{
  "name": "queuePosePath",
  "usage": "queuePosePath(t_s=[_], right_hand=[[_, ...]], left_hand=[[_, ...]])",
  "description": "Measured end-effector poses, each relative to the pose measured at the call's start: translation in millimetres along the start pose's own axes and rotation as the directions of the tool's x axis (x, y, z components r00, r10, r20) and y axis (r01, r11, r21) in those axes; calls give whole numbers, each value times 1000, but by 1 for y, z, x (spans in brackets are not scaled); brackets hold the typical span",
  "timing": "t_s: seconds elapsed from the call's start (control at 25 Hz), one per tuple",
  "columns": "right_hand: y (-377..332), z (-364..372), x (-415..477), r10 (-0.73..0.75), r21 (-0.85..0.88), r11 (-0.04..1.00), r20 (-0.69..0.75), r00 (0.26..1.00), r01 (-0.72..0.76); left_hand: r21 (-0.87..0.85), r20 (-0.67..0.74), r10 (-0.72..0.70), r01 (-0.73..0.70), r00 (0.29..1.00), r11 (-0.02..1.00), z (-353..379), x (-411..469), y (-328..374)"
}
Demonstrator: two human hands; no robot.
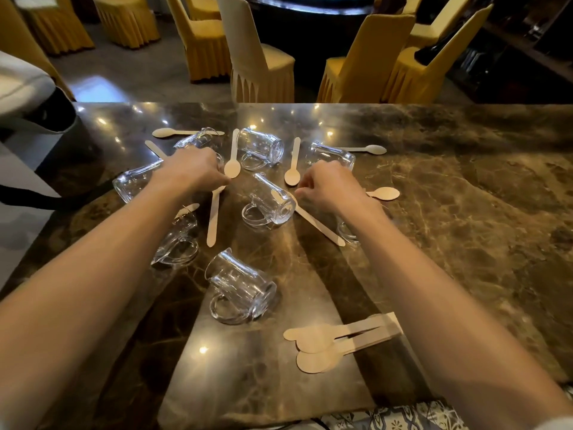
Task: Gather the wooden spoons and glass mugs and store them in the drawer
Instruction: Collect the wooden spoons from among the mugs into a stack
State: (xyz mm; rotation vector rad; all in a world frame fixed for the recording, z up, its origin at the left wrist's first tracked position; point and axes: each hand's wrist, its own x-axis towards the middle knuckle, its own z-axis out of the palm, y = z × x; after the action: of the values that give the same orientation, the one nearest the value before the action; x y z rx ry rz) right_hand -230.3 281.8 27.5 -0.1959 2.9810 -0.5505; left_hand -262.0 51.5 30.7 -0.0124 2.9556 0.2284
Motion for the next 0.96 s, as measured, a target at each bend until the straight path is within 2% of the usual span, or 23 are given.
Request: queuePosePath(t_s=[0.28,0.48,0.72,0.96], right_hand=[[-3,19,21,5,-65,998,59,998,-2],[-2,23,24,25,-58,998,34,999,-23],[-3,27,24,74,-31,997,28,997,-73],[-4,19,15,108,36,994,-69,992,-106]], left_hand=[[131,28,-63,59,998,990,11,8,1],[93,43,-62,58,997,994,8,9,-3],[108,-67,-49,56,997,993,10,6,-2],[8,-93,-65,66,994,998,14,6,-12]])
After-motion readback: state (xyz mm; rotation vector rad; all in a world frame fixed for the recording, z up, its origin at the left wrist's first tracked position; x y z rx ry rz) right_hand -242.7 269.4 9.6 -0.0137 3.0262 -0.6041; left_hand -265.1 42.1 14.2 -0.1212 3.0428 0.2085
